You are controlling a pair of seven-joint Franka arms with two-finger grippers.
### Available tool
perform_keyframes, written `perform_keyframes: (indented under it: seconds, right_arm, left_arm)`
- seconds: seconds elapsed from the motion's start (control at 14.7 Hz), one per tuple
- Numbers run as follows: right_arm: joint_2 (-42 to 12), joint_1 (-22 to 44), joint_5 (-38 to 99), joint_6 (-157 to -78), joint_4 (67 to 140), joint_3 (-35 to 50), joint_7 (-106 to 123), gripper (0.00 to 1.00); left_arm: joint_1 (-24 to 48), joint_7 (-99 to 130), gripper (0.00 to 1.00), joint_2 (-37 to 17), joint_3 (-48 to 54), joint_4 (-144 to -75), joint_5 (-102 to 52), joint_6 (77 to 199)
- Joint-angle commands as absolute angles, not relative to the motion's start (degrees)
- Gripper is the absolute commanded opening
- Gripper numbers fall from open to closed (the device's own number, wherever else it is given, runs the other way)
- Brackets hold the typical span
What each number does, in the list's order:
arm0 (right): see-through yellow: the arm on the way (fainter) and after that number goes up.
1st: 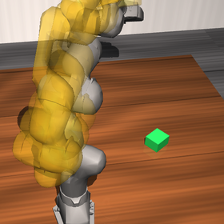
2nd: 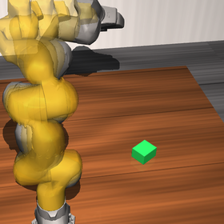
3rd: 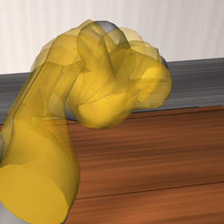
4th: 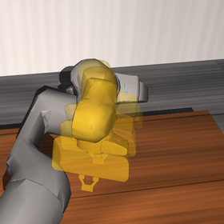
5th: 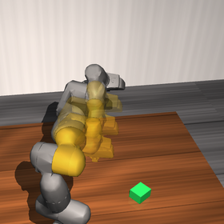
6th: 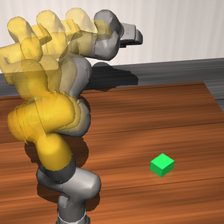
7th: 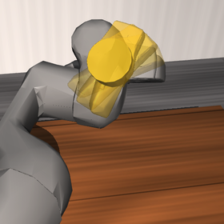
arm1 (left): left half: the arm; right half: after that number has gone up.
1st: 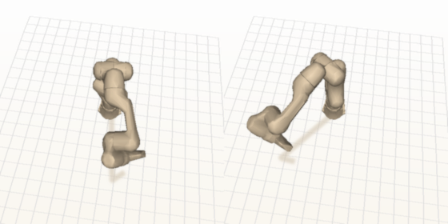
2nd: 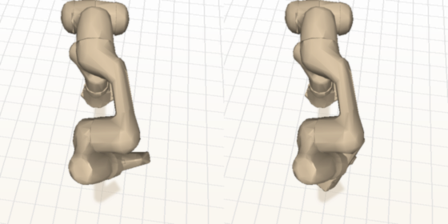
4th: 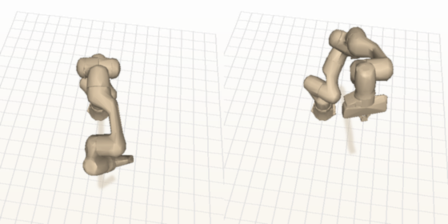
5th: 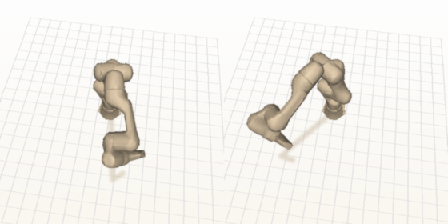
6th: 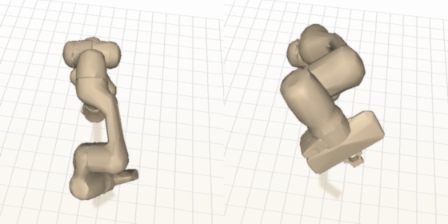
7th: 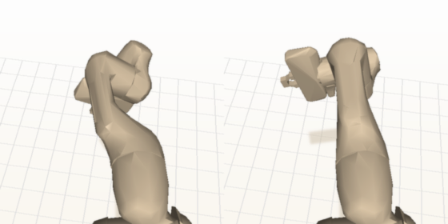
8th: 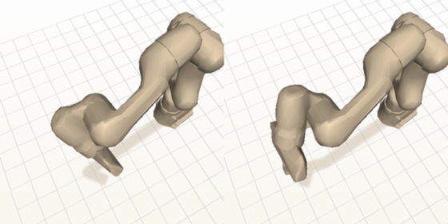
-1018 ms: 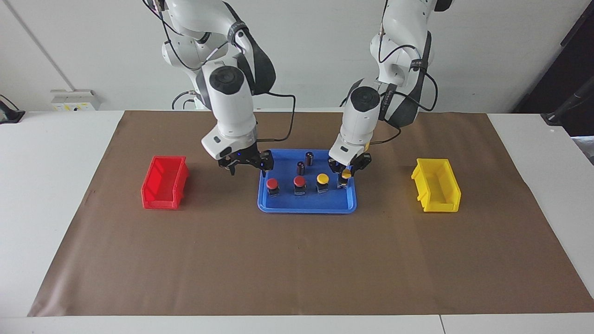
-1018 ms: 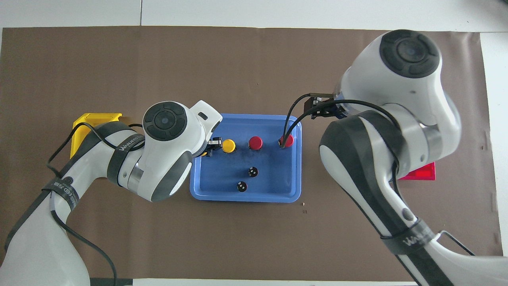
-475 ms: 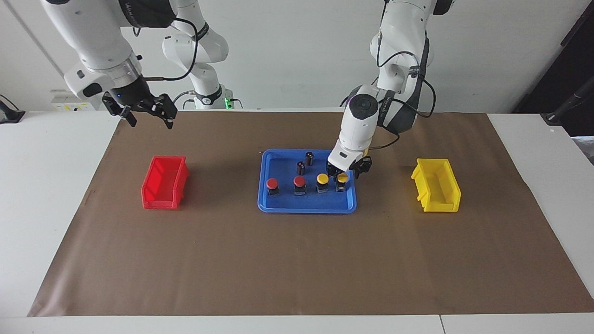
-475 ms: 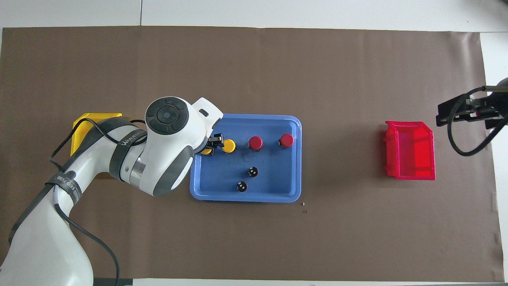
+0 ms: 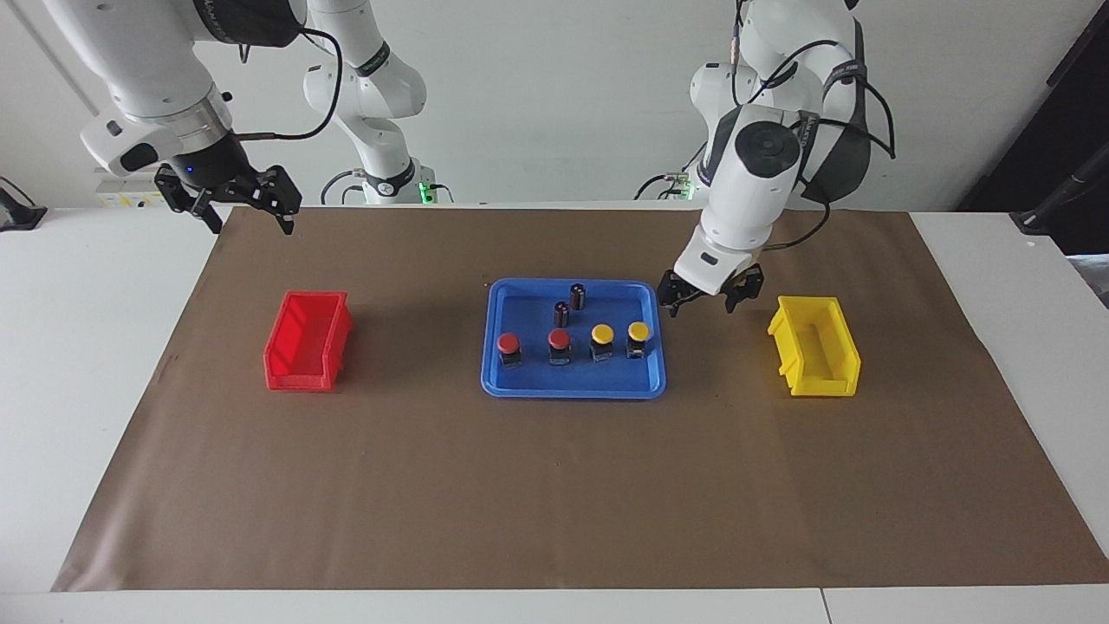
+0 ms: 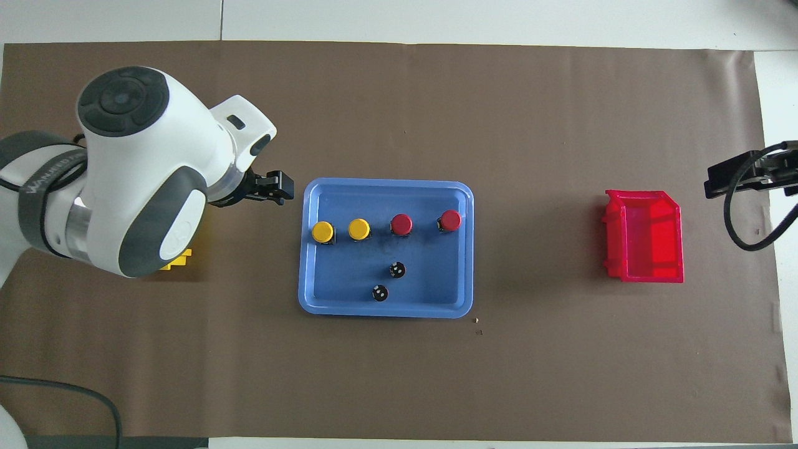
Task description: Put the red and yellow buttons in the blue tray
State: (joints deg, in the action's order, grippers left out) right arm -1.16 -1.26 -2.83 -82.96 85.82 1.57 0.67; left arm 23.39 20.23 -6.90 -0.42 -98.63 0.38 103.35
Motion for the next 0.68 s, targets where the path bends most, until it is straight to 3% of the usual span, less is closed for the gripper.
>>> perform_keyframes:
  seconds: [0.0,0.61]
  right_arm:
    - [-1.3,1.0,-3.4,-81.6,85.1,-1.1,1.5,1.00]
    - [-1.1,0.8,-2.9,-81.5,85.6,-1.3,2.5,1.00]
  left_arm:
    - [17.7,15.7,1.00,-4.8,-0.2,-96.7,0.4,99.5]
    - [6.4,-2.7,1.00,-3.2,-0.4,-87.8,0.2,88.5]
